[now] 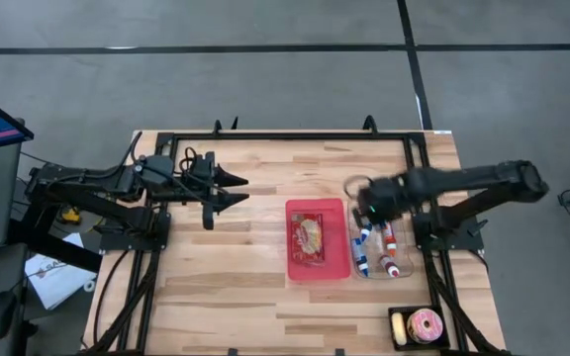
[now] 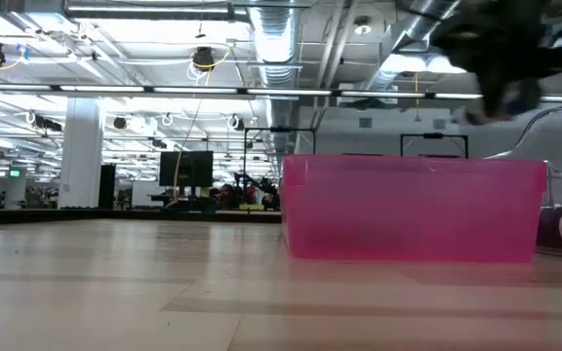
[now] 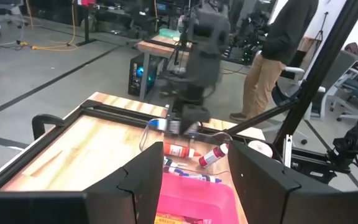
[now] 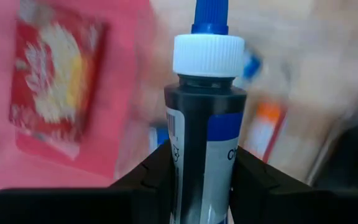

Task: Pick & Place Food Item
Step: Put the blue food coloring bottle into the transparent bin, then return to Home Position

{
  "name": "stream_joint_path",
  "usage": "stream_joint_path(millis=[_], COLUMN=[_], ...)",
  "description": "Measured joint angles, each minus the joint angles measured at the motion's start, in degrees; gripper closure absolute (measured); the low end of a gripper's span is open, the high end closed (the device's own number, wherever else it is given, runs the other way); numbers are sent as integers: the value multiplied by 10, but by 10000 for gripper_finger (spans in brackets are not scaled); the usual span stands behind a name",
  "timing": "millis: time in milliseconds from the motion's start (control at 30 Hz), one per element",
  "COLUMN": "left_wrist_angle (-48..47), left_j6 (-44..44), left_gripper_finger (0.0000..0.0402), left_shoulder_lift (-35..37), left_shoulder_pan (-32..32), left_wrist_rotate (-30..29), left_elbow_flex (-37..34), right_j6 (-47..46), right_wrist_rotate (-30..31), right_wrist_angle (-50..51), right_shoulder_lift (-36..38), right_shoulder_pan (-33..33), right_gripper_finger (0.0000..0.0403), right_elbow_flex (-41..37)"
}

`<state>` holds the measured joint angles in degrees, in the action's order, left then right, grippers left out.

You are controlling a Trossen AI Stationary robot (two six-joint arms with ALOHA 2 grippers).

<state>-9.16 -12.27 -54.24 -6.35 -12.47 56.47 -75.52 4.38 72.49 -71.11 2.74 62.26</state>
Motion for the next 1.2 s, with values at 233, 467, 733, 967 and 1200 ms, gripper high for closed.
stream_joint_path(millis=[233,467,733,967,1200], left_wrist_angle=[0,-41,-184,-186,54], left_j6=[3,-11,-28,-32,-32], left_gripper_finger=[225,225,225,239,259], left_shoulder_lift=[0,11,146,329,421], left_shoulder_pan=[0,-2,-25,-33,-32], left_wrist_rotate=[9,10,-10,-57,-66], left_elbow_flex=[0,0,0,-71,-313], right_j6=[-208,-264,-289,-415,-486], right_wrist_rotate=[-2,-14,109,244,337], right_wrist_angle=[-115,-143,-153,-145,-169], right_shoulder_lift=[52,37,82,136,127], right_shoulder_pan=[137,183,250,345,408], right_gripper_finger=[280,185,139,138,138], right_elbow_flex=[-128,-167,-167,-166,-166])
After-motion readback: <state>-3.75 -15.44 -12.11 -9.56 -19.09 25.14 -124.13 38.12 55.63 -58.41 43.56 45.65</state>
